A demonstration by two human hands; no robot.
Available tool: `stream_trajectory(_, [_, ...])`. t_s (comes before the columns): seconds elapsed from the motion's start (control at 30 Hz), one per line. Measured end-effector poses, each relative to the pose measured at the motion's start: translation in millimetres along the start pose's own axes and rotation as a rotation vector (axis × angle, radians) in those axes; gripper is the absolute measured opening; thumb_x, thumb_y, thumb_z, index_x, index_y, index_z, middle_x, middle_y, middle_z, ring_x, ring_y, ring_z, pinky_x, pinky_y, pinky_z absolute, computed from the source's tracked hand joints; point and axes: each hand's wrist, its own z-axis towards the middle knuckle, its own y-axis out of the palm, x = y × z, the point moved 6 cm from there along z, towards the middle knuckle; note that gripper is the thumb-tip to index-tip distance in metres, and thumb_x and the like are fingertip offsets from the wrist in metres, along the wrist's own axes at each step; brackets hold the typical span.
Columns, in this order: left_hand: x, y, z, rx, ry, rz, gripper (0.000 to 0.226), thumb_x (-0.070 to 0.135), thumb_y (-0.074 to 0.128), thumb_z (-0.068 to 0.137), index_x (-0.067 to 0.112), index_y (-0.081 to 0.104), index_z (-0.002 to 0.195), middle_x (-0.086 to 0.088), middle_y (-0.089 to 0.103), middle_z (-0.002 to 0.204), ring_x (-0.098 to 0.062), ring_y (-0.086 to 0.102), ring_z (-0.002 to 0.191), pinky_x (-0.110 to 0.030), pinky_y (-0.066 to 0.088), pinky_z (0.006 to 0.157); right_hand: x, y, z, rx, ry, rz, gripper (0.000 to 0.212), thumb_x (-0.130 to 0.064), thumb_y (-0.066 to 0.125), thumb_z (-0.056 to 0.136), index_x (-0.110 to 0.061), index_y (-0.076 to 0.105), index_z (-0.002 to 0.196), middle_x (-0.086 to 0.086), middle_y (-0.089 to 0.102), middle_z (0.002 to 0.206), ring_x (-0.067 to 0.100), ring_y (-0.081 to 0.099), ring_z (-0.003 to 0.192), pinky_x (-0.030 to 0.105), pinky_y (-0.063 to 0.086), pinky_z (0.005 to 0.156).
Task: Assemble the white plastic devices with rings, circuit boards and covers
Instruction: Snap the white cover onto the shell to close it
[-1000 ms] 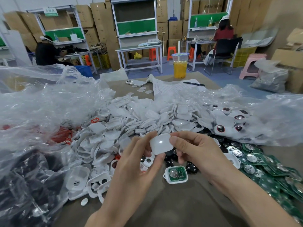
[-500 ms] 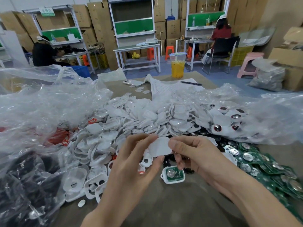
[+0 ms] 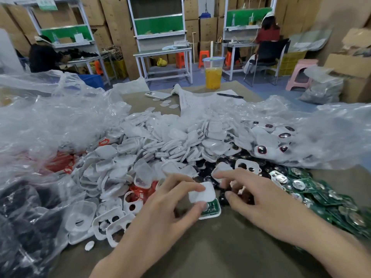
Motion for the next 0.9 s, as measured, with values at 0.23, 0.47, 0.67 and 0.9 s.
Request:
stream_trajectory(0.23, [-11.1, -6.0, 0.8, 0.05, -0.07, 0.008, 0.026, 0.056, 0.06, 0.091, 0.043, 0.065, 0.113, 0.028, 0.052, 0.117, 0.001, 0.059, 0.104, -0.015, 0.046, 0.081, -1.3, 9.5, 2.0, -0.093, -0.128, -0.346, 0.062, -0.078, 0.027, 0.084, -0.052, 0.038, 0.139, -0.033, 0.044, 0.12, -0.011, 0.034, 0.116, 0.01, 0.032, 0.098])
stream_trajectory(0.47, [-15.8, -16.1, 3.4, 0.155, -0.13, 0.13, 0.033, 0.049, 0.056, 0.089, 0.032, 0.067, 0.115, 0.02, 0.055, 0.114, -0.007, 0.061, 0.089, -0.029, 0.053, 0.075, -5.1, 16.6, 3.0, -0.151, -0.173, -0.35, 0.054, -0.078, 0.039, 0.086, -0.057, 0.039, 0.136, -0.032, 0.043, 0.122, -0.007, 0.036, 0.118, 0.013, 0.026, 0.103])
stream_trajectory(0.67, [-15.9, -14.0, 5.8, 0.14, -0.134, 0.224, 0.029, 0.041, 0.062, 0.089, 0.027, 0.069, 0.114, 0.013, 0.06, 0.114, -0.004, 0.05, 0.093, -0.04, 0.047, 0.087, -9.6, 22.9, 5.5, -0.17, -0.207, -0.388, 0.045, -0.073, 0.038, 0.089, -0.056, 0.049, 0.129, -0.03, 0.047, 0.12, -0.007, 0.038, 0.115, 0.016, 0.032, 0.101])
stream_trajectory(0.9, [-15.4, -13.2, 4.7, 0.133, -0.13, 0.238, 0.028, 0.04, 0.064, 0.089, 0.028, 0.07, 0.114, 0.013, 0.06, 0.112, -0.002, 0.047, 0.097, -0.027, 0.04, 0.084, -10.2, 26.0, 6.8, -0.17, -0.209, -0.388, 0.039, -0.07, 0.035, 0.091, -0.056, 0.051, 0.124, -0.03, 0.049, 0.116, -0.005, 0.038, 0.109, 0.015, 0.032, 0.095])
